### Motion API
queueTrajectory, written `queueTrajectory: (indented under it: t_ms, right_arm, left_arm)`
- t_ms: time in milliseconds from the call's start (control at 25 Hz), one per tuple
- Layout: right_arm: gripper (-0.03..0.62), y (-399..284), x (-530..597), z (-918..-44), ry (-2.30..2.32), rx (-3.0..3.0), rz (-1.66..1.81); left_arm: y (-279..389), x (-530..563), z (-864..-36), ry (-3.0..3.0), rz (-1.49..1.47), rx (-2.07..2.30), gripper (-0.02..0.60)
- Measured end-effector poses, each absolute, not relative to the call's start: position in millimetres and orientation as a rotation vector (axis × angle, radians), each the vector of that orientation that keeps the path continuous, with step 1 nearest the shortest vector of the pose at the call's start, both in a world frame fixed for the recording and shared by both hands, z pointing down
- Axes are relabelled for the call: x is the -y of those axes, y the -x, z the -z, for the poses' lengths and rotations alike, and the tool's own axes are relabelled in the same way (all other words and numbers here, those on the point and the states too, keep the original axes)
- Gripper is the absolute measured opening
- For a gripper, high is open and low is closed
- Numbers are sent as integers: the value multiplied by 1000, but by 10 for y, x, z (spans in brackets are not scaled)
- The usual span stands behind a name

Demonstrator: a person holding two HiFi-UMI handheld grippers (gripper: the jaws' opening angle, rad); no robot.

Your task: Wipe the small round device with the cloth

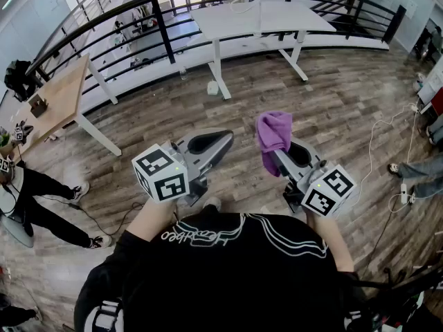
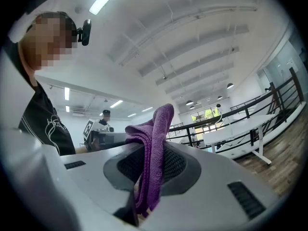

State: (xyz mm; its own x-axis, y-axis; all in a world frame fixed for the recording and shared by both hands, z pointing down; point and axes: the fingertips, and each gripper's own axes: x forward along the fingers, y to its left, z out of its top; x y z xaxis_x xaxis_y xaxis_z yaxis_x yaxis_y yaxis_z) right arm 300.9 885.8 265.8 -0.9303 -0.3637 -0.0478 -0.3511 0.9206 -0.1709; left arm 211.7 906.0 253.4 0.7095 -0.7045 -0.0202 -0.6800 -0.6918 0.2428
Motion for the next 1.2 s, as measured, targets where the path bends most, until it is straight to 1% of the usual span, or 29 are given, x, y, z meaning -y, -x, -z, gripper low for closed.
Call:
queueTrajectory:
  t_ms: [400,720,920,1200]
  right_arm:
    - [66,-3147,-8838,-2676,598,-2981,255]
    - [66,-2849,-8449,-2828,608,-2990,290]
    - [66,-2422,-7806,-3045,622,-3034,342]
    - [66,-1400,-6413,-3253,643,-3045,417]
  left_arm:
    - [-2206,-9073,-2563,-2697,137,1108,9]
    - [-1902,-8685,-2711,-2671,161,1102,9]
    - [-1480,-8019,-2907,-2641,196,1089,9]
    - [-435,-6620,-3197,-2571,198,1086,9]
